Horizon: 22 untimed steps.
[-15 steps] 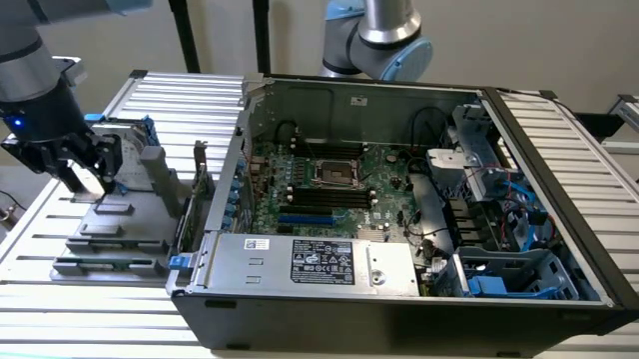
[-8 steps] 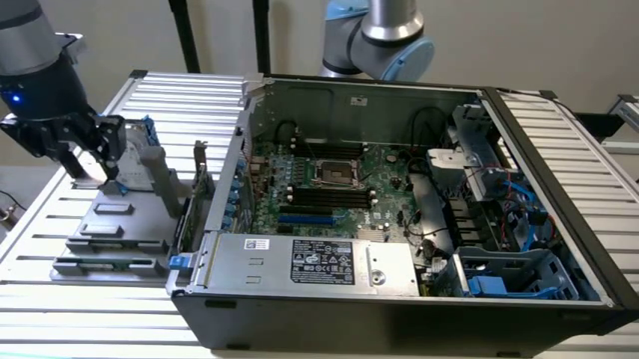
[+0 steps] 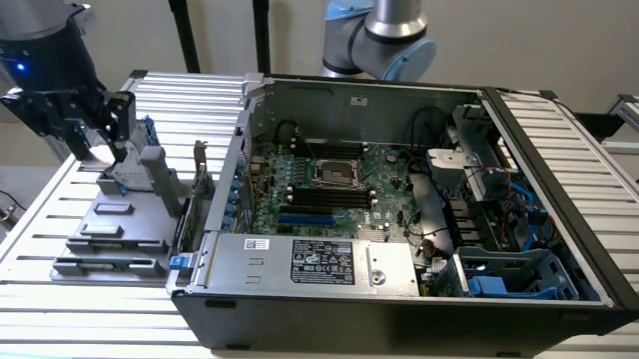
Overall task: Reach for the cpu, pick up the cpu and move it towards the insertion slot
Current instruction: 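Pick up the cpu and move it towards the insertion slot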
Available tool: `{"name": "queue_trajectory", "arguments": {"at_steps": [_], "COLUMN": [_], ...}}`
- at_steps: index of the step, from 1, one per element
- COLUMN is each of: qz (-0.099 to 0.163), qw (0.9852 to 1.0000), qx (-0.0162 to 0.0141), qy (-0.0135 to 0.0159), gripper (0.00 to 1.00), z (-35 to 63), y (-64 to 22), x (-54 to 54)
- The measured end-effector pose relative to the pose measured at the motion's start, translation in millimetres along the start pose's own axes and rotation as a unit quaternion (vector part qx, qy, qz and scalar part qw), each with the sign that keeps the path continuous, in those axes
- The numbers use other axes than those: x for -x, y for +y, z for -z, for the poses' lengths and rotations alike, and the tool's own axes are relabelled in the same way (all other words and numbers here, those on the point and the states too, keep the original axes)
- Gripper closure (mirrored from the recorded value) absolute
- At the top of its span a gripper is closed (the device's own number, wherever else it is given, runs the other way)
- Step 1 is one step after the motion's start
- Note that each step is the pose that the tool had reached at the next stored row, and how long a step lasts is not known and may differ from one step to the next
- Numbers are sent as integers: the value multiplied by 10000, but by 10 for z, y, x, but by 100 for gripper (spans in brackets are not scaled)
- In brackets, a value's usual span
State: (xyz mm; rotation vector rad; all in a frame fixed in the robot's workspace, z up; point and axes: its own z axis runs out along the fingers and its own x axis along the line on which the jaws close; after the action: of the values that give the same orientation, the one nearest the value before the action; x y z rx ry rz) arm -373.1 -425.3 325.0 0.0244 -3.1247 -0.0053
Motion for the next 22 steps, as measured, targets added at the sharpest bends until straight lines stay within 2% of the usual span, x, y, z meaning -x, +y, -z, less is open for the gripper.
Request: {"name": "queue_trajectory", "arguments": {"at_steps": [3,11,16,22], "qz": [0,2,4,4], "qw": [10000,9999,9998,9998], "qx": [11,122,177,215], "qy": [7,10,11,13], "gripper": [45,45,45,45], "z": [113,272,370,454], "y": [-2,-7,-10,-14], "x": [135,497,722,995]}}
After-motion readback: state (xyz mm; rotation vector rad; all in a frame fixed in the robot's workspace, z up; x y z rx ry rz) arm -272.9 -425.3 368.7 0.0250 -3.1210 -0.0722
